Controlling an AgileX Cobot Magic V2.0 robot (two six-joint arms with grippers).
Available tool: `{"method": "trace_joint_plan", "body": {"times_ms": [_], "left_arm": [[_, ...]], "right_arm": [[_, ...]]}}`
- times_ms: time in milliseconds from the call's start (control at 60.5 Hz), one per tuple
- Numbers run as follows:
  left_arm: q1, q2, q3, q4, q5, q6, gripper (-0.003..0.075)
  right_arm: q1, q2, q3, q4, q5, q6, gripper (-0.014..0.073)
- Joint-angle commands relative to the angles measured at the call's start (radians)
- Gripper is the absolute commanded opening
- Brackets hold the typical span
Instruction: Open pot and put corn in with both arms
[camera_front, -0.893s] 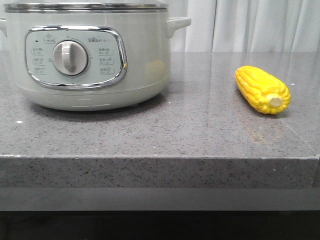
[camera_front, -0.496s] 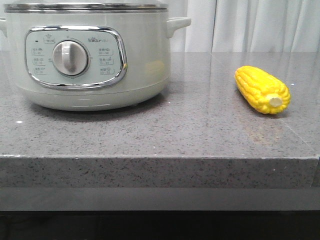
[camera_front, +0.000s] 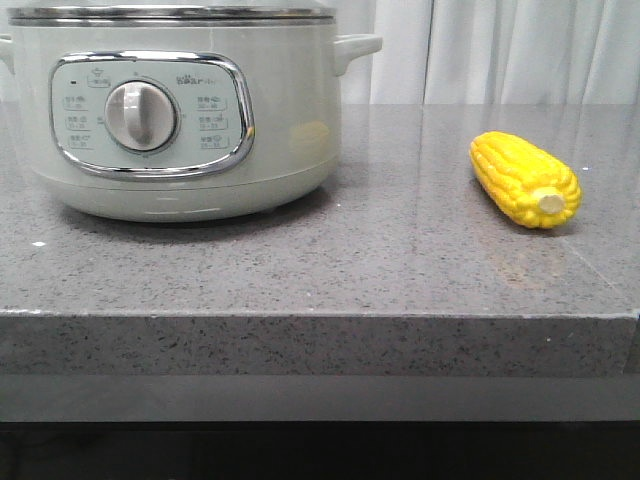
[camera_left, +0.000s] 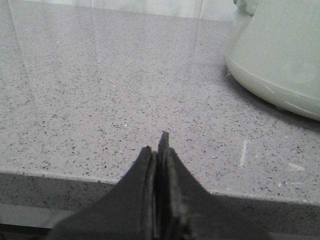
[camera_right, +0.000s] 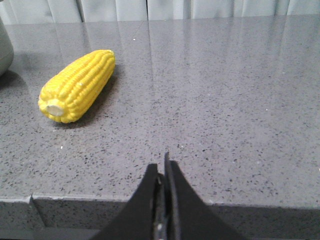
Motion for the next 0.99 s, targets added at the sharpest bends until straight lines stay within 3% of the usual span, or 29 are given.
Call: {"method": "trace_joint_plan", "body": {"times_ms": [0, 496, 711, 975], "left_arm": [[0.002, -0.024, -0.001, -0.011, -0.085, -0.006, -0.0018], [0.002, -0.024, -0.001, -0.011, -0.093, -0.006, -0.0018], [0.002, -0.022, -0.032, -0.011, -0.22, -0.006, -0.0019], [0.002, 0.14, -0.297, 0.001, -0.042, -0.006, -0.0019]], "right_arm": [[-0.004, -0.019, -0.003, -0.008, -0.078, -0.002, -0.0067], [-0.004, -0.019, -0.003, -0.008, -0.077, -0.002, -0.0067], [-0.004, -0.019, -0.048, -0.008, -0.053, -0.002, -0.0067], [-0.004, 0.12, -0.306, -0.008, 0.055, -0.025, -0.0067]]}}
